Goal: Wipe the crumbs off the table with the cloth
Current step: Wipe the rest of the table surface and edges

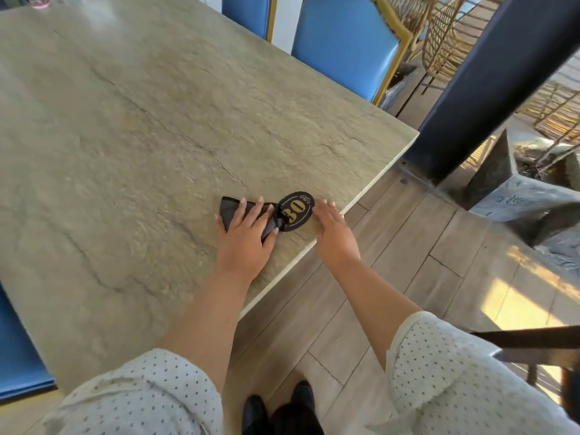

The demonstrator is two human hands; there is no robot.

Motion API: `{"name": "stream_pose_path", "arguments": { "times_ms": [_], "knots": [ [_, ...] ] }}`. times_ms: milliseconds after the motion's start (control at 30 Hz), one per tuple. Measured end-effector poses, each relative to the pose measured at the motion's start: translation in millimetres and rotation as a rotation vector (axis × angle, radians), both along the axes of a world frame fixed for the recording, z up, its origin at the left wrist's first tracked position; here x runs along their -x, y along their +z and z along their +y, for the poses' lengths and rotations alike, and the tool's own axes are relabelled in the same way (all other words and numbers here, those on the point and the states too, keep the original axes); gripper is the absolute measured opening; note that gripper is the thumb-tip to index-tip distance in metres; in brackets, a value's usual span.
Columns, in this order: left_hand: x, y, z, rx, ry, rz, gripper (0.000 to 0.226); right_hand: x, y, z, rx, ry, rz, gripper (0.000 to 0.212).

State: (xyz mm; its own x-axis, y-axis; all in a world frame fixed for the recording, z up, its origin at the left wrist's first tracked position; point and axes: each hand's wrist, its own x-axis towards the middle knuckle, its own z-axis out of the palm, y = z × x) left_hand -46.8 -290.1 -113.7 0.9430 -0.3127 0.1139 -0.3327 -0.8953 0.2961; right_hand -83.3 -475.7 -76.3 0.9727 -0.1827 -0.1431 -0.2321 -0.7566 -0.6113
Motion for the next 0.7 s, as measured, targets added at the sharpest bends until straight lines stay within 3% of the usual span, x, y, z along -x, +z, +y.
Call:
{"name": "stream_pose_path", "arguments": {
  "times_ms": [133, 267, 367, 500, 567, 700],
  "knots": [
    [36, -1, 9, 0.072, -0.044, -0.057, 0.048, 5, 0, 9, 0.067, 0.041, 0.047, 0.068],
    [61, 0, 20, 0.312, -0.261, -0.121, 0.034, 10, -3, 15, 0.102, 0.048, 0.067, 0.073],
    [44, 5, 18, 0.395, -0.082, -0.128, 0.040, 10, -7, 12, 0.098, 0.054, 0.046, 0.074],
    [15, 3, 2, 0.132, 0.088, -0.066, 0.051, 12, -9, 7, 0.111, 0.093, 0.056, 0.077],
    [19, 0, -3, 0.003, 0.057, -0.048, 0.058, 11, -9, 2, 0.128, 0.129, 0.081, 0.080],
    [45, 0, 0, -0.045, -0.065, -0.081, 0.065, 8, -9, -8, 0.076, 0.158, 0.106, 0.083]
  ]
}}
